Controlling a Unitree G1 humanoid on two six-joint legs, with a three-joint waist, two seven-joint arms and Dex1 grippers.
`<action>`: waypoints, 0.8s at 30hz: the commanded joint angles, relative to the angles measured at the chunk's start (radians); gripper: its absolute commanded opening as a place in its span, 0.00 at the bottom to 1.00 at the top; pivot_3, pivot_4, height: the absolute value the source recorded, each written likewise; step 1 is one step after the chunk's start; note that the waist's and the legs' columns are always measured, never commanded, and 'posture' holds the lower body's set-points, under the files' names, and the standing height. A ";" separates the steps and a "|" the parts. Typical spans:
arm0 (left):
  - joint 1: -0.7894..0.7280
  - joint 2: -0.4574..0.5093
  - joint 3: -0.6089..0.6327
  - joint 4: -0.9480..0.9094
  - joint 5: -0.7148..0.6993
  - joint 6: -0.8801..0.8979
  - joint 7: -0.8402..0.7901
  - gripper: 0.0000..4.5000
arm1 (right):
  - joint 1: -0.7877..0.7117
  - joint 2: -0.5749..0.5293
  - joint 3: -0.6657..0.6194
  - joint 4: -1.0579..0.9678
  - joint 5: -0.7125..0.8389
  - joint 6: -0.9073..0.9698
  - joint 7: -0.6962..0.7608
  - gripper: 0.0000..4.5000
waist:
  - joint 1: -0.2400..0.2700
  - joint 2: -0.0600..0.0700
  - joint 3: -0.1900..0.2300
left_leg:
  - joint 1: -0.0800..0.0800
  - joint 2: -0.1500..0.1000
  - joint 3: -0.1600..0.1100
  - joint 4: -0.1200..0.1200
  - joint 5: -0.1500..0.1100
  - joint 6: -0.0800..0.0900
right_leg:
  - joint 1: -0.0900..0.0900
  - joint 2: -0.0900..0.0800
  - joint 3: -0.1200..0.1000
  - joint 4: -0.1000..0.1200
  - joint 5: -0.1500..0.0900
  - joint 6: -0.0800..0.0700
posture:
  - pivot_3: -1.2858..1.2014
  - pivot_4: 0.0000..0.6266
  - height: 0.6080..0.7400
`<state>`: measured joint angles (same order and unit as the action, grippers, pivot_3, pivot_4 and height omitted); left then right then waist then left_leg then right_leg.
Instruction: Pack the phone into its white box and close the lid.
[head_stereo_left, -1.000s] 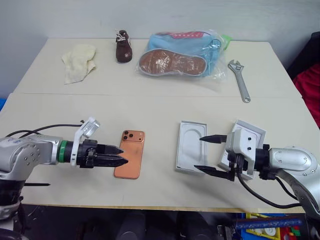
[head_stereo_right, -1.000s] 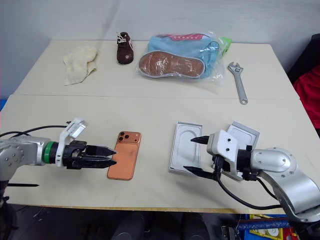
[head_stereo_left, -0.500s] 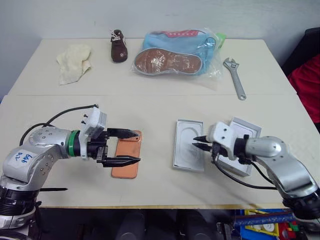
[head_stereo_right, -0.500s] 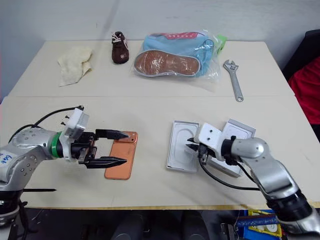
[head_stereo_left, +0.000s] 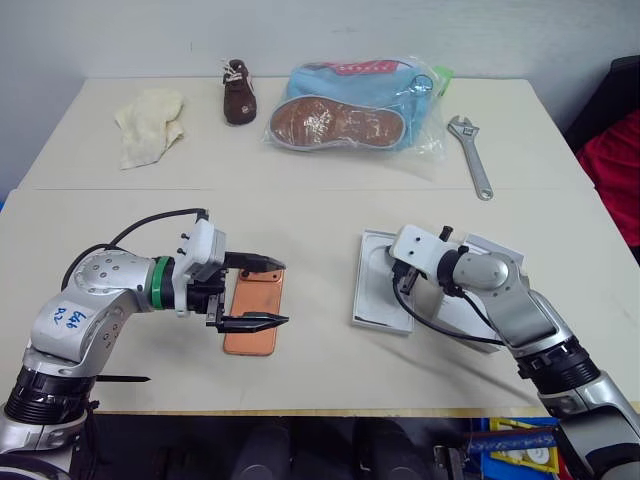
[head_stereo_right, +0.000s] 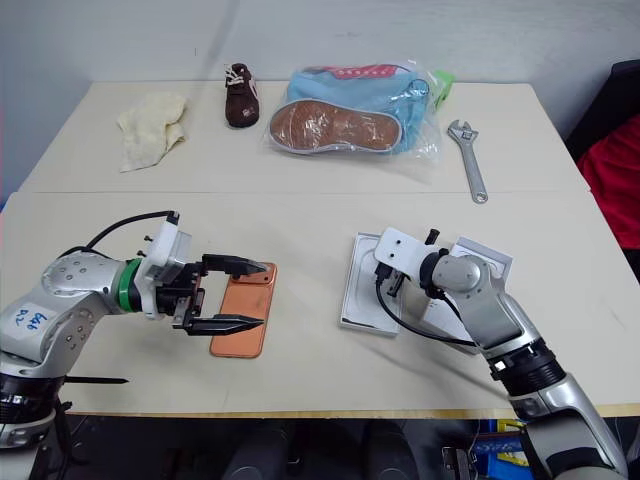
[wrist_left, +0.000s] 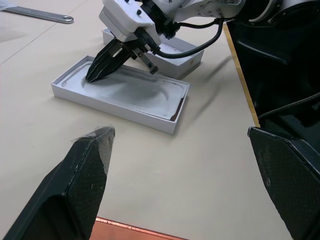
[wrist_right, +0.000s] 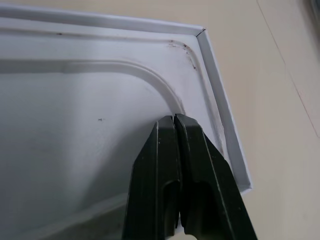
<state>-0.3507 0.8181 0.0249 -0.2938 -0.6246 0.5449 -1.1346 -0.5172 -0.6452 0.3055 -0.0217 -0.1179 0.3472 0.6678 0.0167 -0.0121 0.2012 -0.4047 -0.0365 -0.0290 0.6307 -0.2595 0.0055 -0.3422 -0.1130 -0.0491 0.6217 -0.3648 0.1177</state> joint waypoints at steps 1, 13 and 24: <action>-0.006 -0.003 0.032 0.017 -0.023 0.029 0.014 1.00 | 0.012 0.017 -0.052 -0.085 0.071 0.022 0.056 0.01 | -0.001 0.000 0.000 | 0.000 0.000 0.000 0.000 0.000 0.000 | 0.000 0.000 0.000 0.000 0.000 0.000 | 0.52 0.24 1.00; 0.043 0.205 0.139 0.198 -0.211 0.476 -0.069 1.00 | -0.037 0.067 0.028 -0.253 0.262 0.070 0.311 0.01 | -0.032 0.000 0.000 | 0.002 0.002 0.000 0.000 0.001 -0.001 | -0.002 0.000 0.001 0.005 0.000 0.000 | 0.52 0.24 1.00; 0.143 0.337 0.087 0.279 -0.145 0.732 0.036 1.00 | -0.162 0.192 0.253 -0.012 0.101 -0.092 0.406 0.01 | -0.042 -0.003 -0.001 | 0.001 0.001 0.000 -0.002 0.002 -0.002 | -0.008 -0.001 0.012 0.008 -0.001 -0.002 | 0.52 0.24 1.00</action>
<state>-0.1921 1.1517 0.1005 -0.0030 -0.7632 1.2329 -1.1210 -0.6644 -0.4640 0.5468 -0.0309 -0.0103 0.2796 1.0579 -0.0255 -0.0148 0.1998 -0.4044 -0.0354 -0.0291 0.6288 -0.2575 0.0031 -0.3507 -0.1138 -0.0366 0.6306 -0.3659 0.1156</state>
